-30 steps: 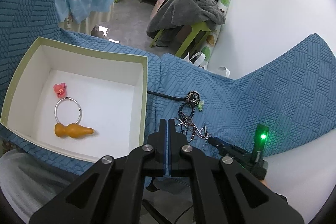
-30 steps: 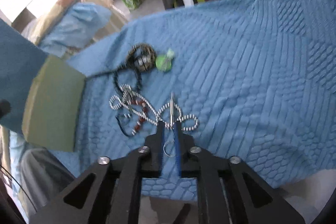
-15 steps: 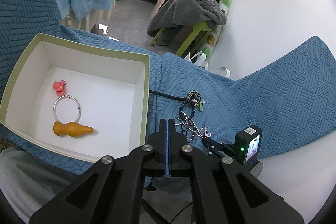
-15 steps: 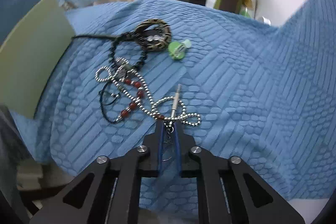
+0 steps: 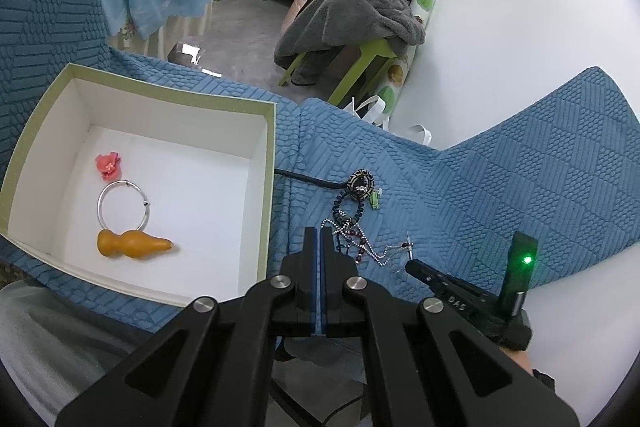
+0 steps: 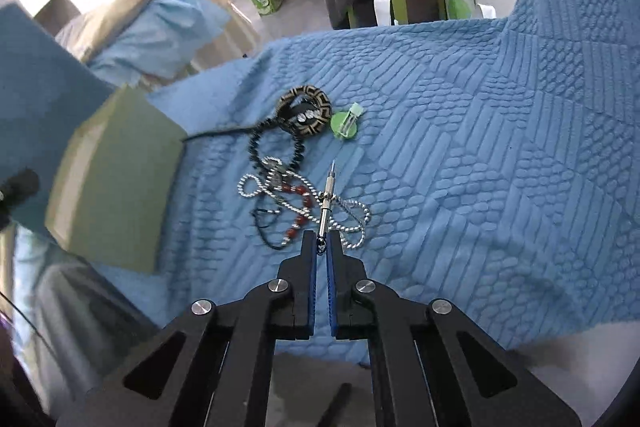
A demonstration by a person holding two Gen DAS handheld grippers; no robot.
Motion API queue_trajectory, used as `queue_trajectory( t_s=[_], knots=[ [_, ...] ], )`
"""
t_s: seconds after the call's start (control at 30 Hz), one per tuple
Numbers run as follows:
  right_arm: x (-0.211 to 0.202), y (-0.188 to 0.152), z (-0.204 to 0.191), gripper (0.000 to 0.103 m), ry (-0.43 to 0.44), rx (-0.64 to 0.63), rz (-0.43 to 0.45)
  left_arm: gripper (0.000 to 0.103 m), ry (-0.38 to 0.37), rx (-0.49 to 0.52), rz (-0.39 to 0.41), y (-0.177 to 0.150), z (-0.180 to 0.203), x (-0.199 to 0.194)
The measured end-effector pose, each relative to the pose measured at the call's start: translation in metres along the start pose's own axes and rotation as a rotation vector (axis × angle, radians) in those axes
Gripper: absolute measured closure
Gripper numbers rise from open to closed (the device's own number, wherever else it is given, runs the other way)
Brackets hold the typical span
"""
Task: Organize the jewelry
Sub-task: 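Pull the silver pin with its bead chain out of the tangle with the right gripper, then carry the silver pin into the white box and open the right gripper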
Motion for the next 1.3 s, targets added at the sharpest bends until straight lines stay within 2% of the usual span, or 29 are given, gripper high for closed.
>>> queue_trajectory(
  t_s=[0.2, 0.37, 0.5, 0.6, 0.8, 1.0, 1.17, 1.3],
  knots=[
    [-0.012, 0.001, -0.009, 0.1, 0.064, 0.09, -0.072, 0.103, -0.009, -0.02, 0.005, 0.003, -0.007, -0.008],
    [-0.008, -0.013, -0.01, 0.1, 0.061, 0.112, -0.139, 0.103, -0.022, -0.03, 0.016, 0.003, -0.013, -0.015],
    [-0.008, -0.023, -0.011, 0.1, 0.034, 0.104, -0.14, 0.103, -0.026, -0.036, 0.022, 0.003, -0.021, -0.019],
    [-0.013, -0.019, -0.022, 0.1, 0.029, 0.091, -0.121, 0.103, -0.024, -0.033, 0.029, 0.006, -0.025, -0.023],
    [-0.04, 0.018, -0.082, 0.1, 0.028, -0.026, -0.012, 0.103, -0.002, -0.022, 0.048, 0.012, -0.038, -0.036],
    [-0.059, 0.034, -0.166, 0.1, 0.11, -0.148, 0.069, 0.103, 0.032, -0.012, 0.058, 0.014, -0.058, -0.049],
    [-0.04, 0.021, -0.22, 0.1, 0.175, -0.226, 0.041, 0.103, 0.069, -0.019, 0.057, 0.01, -0.079, -0.056],
    [-0.015, 0.009, -0.234, 0.099, 0.204, -0.251, -0.002, 0.103, 0.088, -0.039, 0.049, 0.006, -0.095, -0.058]
  ],
)
Point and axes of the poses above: each gripper's, at about its wrist camera, not at the fingertips, and x roughly the way its jaws point, z to its right, y to its top, the point moved 4 cm from there along x, roughly the way its jaws point, and after that the axes turned 5 degrees about x, right-handed, at the moved point
